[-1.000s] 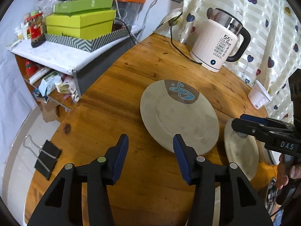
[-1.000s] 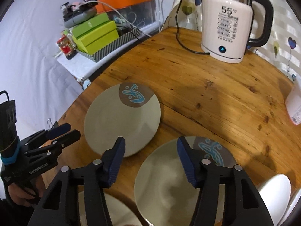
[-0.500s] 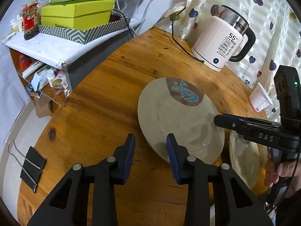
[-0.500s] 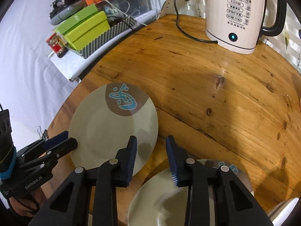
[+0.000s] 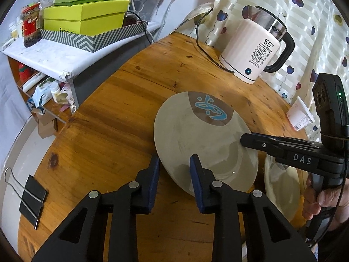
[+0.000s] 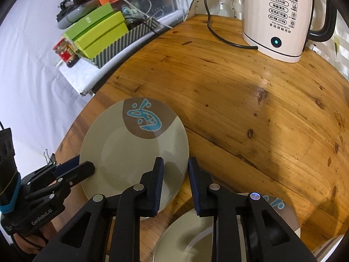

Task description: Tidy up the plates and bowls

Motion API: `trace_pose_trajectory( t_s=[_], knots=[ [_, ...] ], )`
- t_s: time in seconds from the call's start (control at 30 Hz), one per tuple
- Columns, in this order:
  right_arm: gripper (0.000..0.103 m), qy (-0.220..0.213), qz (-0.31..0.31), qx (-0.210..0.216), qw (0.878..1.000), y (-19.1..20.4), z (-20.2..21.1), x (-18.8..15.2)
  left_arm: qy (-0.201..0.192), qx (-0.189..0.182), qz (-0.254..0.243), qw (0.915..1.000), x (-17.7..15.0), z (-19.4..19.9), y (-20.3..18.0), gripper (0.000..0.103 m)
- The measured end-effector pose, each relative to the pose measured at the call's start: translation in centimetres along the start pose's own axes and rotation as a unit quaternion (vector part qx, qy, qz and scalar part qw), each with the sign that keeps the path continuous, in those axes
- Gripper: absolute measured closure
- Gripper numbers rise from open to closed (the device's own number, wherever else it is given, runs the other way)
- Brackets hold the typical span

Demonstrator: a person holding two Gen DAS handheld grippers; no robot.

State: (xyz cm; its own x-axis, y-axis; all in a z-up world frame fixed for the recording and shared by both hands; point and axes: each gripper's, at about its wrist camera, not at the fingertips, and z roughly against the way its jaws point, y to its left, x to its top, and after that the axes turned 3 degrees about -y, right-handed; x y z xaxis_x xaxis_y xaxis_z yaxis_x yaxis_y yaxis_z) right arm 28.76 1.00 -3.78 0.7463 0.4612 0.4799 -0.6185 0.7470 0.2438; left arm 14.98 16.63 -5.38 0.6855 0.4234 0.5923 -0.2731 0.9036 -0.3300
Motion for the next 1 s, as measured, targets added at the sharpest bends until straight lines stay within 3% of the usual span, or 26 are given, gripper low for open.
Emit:
trace_pose_trajectory(
  t_s=[0.57,1.0],
  knots=[
    [0.081,-0.010,-0.001,0.002,1.000,1.4,1.8,-0.5,-0.016,0.013,-0.006,0.9998,0.1,2.3,-0.4,0.074],
    [0.081,-0.025,-0.020,0.004,0.999,2.0,5.8,-3.7,-0.021,0.008,-0.029,0.9993,-1.7,5.5,-2.3,0.074]
  ],
)
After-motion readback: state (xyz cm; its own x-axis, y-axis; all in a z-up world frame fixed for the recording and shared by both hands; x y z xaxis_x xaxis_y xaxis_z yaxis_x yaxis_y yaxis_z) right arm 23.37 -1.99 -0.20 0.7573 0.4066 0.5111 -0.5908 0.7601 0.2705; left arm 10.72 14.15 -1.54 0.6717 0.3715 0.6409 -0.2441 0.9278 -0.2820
